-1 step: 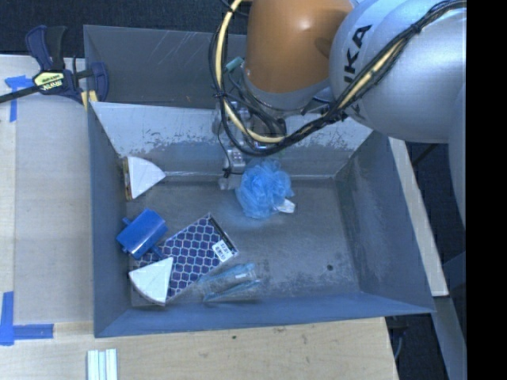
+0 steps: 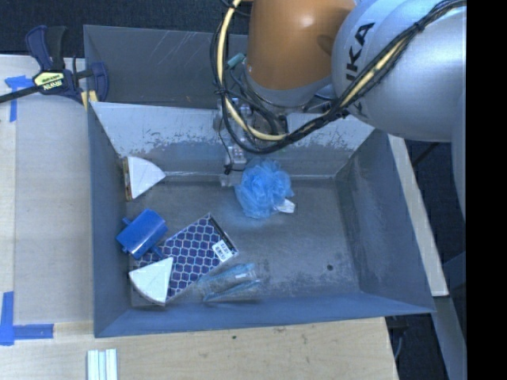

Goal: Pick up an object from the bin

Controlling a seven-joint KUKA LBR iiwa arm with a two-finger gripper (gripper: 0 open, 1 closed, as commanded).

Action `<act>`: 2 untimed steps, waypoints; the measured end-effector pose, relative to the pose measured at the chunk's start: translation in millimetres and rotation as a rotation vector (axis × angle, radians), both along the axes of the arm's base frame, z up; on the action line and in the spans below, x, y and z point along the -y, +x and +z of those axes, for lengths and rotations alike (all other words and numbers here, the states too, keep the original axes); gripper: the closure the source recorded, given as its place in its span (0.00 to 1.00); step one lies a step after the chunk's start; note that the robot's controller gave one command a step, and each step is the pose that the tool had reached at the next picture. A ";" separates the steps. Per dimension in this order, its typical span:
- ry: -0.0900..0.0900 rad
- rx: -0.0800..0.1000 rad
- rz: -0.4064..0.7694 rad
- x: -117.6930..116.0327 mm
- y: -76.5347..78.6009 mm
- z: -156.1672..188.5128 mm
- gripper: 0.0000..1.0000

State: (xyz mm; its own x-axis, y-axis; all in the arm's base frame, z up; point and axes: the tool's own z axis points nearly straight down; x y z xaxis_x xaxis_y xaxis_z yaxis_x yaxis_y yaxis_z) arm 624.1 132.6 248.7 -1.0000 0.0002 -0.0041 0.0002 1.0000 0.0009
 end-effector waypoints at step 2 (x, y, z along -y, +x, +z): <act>0.000 0.001 -0.013 22.3 -4.9 -52.8 0.00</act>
Offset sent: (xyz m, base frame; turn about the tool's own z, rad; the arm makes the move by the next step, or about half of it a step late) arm -0.0056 -0.0217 -0.0531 0.0122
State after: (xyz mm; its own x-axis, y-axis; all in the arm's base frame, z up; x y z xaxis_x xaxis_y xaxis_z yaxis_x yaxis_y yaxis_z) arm 619.3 110.4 195.9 -0.9999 0.0134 -0.0049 0.0134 0.9999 0.0011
